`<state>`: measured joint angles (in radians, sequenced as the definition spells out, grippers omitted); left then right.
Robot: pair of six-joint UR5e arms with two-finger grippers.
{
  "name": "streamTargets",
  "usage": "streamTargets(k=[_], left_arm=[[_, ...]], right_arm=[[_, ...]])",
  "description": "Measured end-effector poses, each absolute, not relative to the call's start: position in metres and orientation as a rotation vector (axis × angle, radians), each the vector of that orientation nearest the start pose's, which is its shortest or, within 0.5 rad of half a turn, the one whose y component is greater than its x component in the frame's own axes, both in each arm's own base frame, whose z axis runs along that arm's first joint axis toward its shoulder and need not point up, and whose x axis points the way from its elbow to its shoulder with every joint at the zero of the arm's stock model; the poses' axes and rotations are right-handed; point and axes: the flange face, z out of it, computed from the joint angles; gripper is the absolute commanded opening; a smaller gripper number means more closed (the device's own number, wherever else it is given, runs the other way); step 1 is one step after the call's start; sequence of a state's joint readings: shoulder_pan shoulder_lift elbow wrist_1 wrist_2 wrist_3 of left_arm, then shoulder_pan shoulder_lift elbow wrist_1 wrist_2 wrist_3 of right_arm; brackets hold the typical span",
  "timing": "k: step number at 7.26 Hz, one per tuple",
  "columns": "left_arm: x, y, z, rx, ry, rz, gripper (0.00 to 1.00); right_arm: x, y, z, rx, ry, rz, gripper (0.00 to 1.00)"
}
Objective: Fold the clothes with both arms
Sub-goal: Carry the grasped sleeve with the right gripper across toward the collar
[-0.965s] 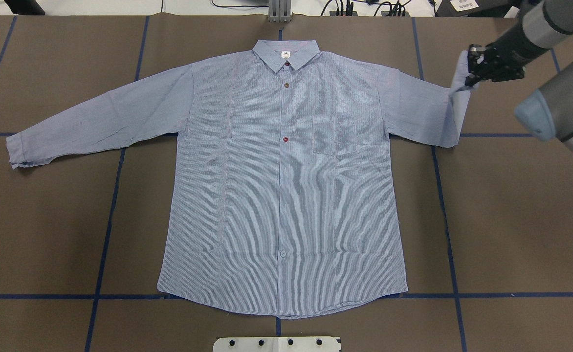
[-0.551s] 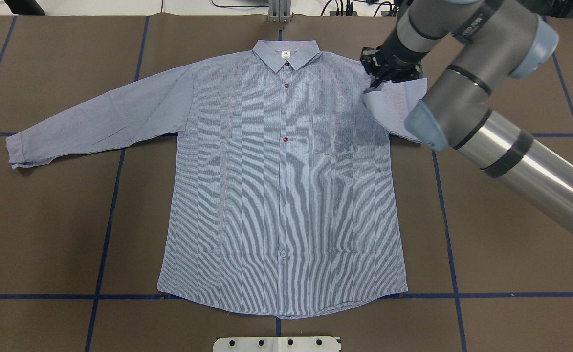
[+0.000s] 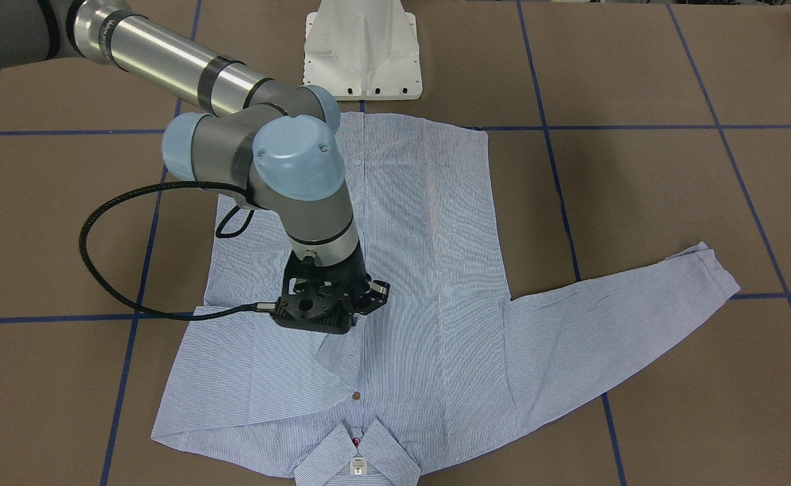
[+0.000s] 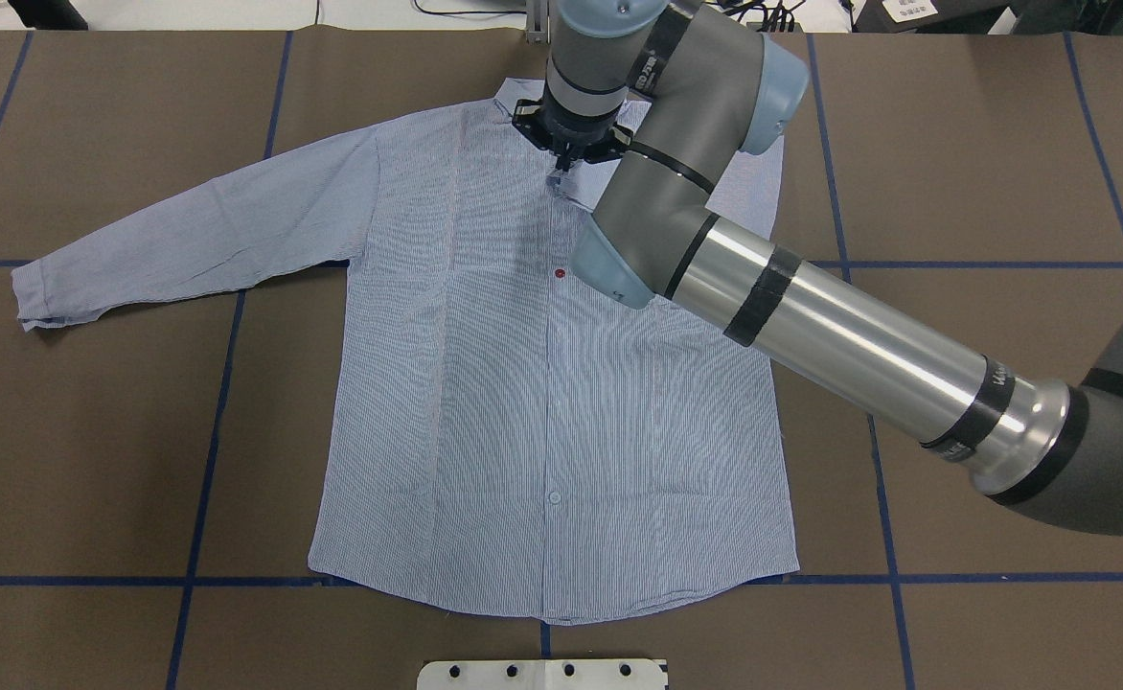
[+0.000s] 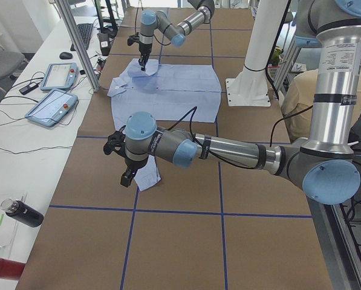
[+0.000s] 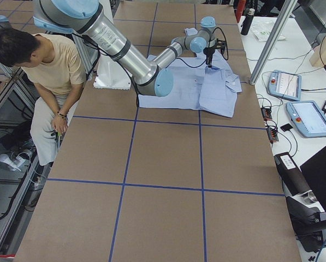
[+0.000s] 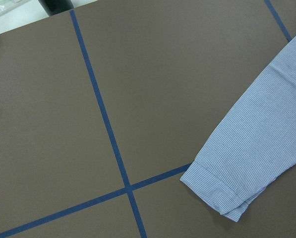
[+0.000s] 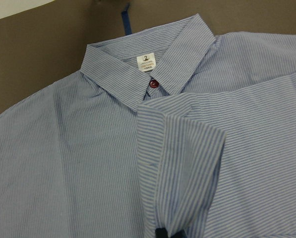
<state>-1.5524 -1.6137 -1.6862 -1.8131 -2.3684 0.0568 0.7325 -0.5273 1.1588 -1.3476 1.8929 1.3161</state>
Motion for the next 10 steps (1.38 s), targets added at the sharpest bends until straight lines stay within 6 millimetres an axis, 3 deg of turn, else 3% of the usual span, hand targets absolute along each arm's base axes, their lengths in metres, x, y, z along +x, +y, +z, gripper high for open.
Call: streamTargets(k=[3,7,8,9,10], left_arm=[[-0.052,-0.526,0.549,0.398,0.78,0.232,1.0],[-0.052,-0.526,0.549,0.398,0.78,0.234,0.99],[-0.052,-0.526,0.549,0.397,0.78,0.233,0.99],[-0.051,-0.526,0.55,0.395,0.781,0.233,1.0],[-0.05,-0.527,0.552,0.391,0.781,0.233,0.99]], right_arm=[[-0.58,-0.625,0.109,0.162,-0.897,0.302,0.0],[-0.604,-0.616,0.096,0.181,-0.914,0.317,0.0],[-0.609,-0.614,0.095,0.186,-0.915,0.329,0.59],[-0.611,-0.614,0.094,0.188,-0.915,0.335,1.0],[-0.612,-0.613,0.092,0.194,-0.915,0.34,1.0]])
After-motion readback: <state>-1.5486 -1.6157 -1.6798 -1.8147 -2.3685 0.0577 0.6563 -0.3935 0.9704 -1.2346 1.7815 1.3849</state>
